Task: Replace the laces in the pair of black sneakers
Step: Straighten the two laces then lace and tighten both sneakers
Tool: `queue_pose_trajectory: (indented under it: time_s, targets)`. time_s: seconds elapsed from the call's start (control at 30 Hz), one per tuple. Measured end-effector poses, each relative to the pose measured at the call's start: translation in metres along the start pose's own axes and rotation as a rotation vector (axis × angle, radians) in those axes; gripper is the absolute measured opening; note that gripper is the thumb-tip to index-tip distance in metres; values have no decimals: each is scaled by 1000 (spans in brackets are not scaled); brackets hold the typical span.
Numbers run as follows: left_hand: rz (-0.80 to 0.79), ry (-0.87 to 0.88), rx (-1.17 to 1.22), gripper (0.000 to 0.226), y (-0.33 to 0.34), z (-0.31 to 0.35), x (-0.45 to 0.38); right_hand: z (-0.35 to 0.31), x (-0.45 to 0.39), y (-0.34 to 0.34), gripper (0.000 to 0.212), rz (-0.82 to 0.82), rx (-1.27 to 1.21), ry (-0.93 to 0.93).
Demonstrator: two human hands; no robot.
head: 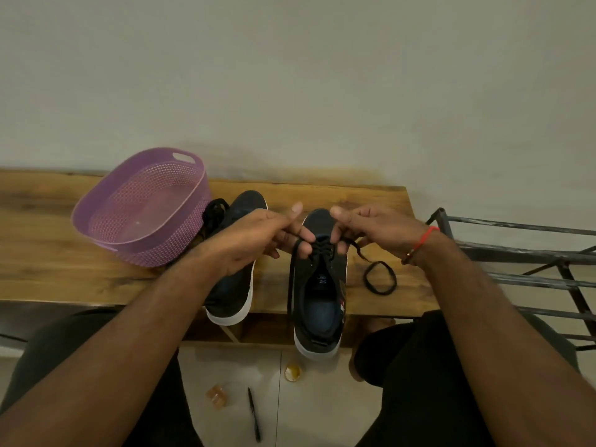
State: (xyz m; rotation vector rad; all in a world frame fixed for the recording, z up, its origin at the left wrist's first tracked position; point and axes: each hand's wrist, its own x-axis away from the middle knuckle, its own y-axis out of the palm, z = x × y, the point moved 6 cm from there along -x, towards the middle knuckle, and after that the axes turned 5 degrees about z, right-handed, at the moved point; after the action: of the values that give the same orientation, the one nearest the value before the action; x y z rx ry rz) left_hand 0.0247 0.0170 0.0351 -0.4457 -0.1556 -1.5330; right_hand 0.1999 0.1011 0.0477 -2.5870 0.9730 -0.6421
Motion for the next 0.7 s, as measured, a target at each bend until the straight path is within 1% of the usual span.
queue_pose_trajectory:
  time_s: [0.17,0.27,0.43,0.5,0.57,0.7]
  targets:
    - [18,15,288,55,-10,28,13,-41,10,-14,56,129,-271,-66]
    - [41,37,403,58,-14,53,22,-75,18,-29,55,166,-376,-105]
    - [92,121,499,56,-28,115,47,-141,40,-62,32,239,-521,-224]
    - [110,173,535,49,-37,146,59,-164,51,-75,37,278,-524,-290]
    - [118,238,553,41,-44,179,71,-184,61,-86,42,304,-455,-352]
    - [107,336,573,46,-52,232,95,-213,74,-101,34,352,-390,-450]
